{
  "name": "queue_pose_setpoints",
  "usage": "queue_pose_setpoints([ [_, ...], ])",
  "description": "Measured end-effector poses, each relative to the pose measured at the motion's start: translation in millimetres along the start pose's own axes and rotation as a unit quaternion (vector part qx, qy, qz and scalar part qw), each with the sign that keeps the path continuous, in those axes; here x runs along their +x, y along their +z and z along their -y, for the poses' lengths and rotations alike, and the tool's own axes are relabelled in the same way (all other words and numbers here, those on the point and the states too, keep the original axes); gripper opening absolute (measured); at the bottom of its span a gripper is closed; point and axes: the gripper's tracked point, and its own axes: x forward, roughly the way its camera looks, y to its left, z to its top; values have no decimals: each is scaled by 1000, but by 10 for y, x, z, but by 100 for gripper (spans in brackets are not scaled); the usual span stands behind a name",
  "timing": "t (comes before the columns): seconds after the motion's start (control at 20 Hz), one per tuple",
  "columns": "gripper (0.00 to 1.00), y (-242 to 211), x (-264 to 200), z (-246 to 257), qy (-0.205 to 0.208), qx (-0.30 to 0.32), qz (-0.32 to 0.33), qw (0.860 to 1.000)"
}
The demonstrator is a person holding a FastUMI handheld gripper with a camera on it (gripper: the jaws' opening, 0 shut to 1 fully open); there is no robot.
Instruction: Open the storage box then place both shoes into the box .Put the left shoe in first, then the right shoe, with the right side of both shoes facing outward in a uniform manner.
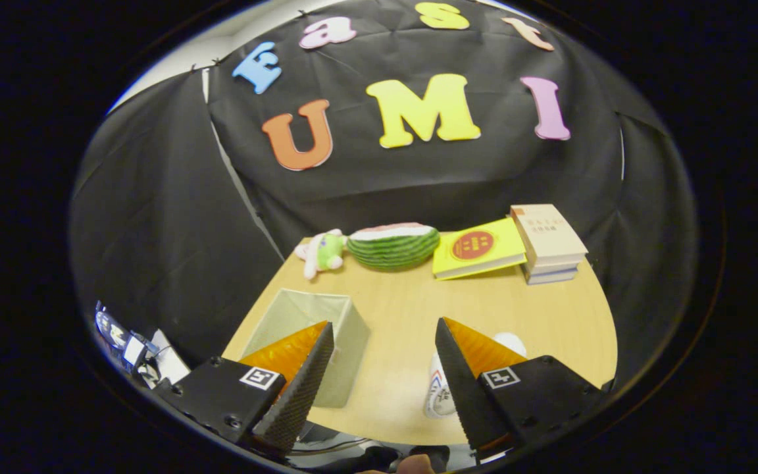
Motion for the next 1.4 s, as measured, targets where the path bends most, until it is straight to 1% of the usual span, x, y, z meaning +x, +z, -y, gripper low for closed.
queue_pose_setpoints([
  [0.1, 97, -172, 147, 242, 1, 5, -35, 999],
  [0.15, 97, -304, 229, 328, 10, 5, -59, 998],
  [0.3, 96, -705, 437, 534, 29, 19, -139, 990],
  [0.45, 96, -1073, 687, 792, 28, 14, -195, 980],
  [0.7, 96, -1623, 1046, 1017, 44, 40, -269, 961],
  [0.95, 94, -1962, 1323, 1255, 37, 60, -312, 947],
  [1.05, 91, -2061, 1396, 1322, 32, 61, -329, 942],
  [1.2, 88, -2183, 1479, 1328, 34, 83, -350, 932],
  [1.3, 80, -2192, 1545, 1316, 37, 97, -357, 928],
  [1.35, 73, -2217, 1579, 1301, 40, 99, -359, 927],
  [1.4, 68, -2218, 1600, 1290, 42, 99, -361, 926],
])
